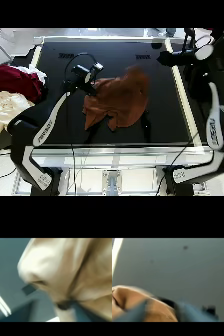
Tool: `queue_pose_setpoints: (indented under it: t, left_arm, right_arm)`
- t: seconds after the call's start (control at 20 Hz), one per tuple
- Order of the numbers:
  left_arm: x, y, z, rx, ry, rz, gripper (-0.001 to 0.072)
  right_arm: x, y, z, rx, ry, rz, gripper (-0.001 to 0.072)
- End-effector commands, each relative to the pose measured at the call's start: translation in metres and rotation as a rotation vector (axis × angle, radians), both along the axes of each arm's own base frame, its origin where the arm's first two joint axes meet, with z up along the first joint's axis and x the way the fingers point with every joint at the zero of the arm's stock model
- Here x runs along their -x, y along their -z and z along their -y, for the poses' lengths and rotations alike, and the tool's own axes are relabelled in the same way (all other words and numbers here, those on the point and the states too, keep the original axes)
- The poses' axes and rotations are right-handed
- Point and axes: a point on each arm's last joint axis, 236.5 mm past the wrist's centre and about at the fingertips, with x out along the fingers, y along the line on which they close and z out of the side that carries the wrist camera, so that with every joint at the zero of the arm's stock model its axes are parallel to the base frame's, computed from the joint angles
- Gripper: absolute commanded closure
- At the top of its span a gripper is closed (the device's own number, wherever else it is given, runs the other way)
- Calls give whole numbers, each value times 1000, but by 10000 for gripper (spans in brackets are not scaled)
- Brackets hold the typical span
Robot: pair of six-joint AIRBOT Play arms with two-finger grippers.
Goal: Fold the shirts.
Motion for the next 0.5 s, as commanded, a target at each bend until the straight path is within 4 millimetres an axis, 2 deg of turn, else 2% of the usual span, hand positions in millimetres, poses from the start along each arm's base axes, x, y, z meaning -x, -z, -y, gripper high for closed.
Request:
queue_pose_setpoints:
  t: [0.0,0.05,0.15,0.2,0.25,0.3,0.35,0.4,0.45]
  left_arm:
    - [-48,-12,7,49,-53,192,-1]
    - [-61,-49,-9,30,-98,289,1]
    - [-72,-140,-53,72,-269,496,3]
    - [-66,-186,-80,157,-392,575,5]
    - [-53,-223,-108,243,-512,628,14]
    - [-33,-251,-141,291,-630,662,14]
    - [-9,-262,-171,295,-721,664,15]
    - [20,-261,-199,273,-792,644,15]
    - [46,-249,-215,261,-839,604,15]
  right_arm:
    - [-40,65,-16,-75,65,-21,119]
    - [-42,59,-13,-76,72,-10,121]
    - [-36,34,11,-7,69,6,120]
    - [-27,23,33,53,72,-4,120]
    - [-14,16,58,111,84,-33,120]
    - [3,15,83,139,102,-88,120]
    - [24,22,99,140,97,-168,120]
    - [49,34,111,139,64,-266,121]
    - [72,47,115,122,20,-354,121]
